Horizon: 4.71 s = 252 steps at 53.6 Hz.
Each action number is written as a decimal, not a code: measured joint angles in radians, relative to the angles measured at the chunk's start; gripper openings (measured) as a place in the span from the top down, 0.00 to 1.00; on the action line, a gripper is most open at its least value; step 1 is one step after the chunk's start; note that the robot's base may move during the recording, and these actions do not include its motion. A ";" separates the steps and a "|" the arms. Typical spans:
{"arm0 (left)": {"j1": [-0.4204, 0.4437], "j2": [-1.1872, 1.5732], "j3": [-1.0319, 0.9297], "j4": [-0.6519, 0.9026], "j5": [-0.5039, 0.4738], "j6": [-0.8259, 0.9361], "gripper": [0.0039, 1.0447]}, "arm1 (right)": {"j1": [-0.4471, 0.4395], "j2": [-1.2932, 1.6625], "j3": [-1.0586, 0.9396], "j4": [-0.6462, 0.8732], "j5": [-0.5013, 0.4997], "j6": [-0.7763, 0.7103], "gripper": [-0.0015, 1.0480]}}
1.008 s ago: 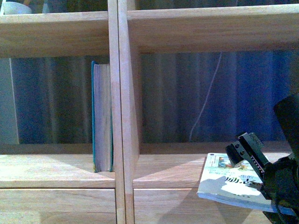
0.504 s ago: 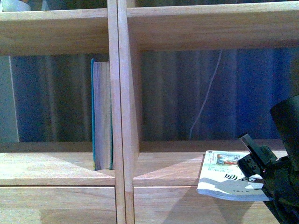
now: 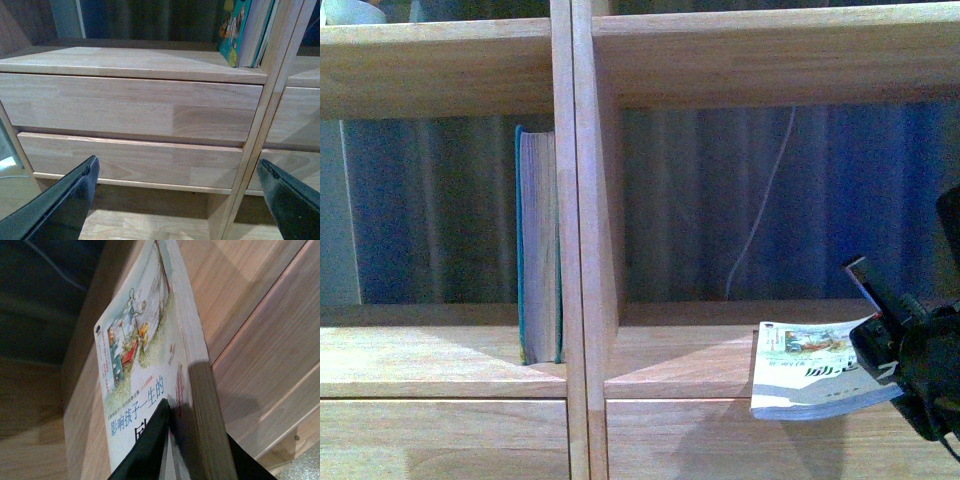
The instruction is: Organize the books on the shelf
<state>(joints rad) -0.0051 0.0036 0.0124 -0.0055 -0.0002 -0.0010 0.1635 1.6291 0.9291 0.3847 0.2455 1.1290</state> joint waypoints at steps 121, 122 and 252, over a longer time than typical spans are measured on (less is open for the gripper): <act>0.000 0.000 0.000 0.000 0.000 0.000 0.07 | 0.304 -0.603 -0.124 0.287 -0.523 -0.454 0.85; 0.000 0.000 0.000 0.000 0.000 0.000 0.07 | 0.304 -0.602 -0.124 0.287 -0.522 -0.454 0.85; -0.330 1.229 0.975 0.549 0.386 -0.712 0.07 | 0.274 -0.519 0.000 0.227 -0.507 -0.391 0.85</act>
<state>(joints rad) -0.3355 1.2331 0.9874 0.5430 0.3859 -0.7132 0.4377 1.1103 0.9291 0.6121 -0.2619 0.7376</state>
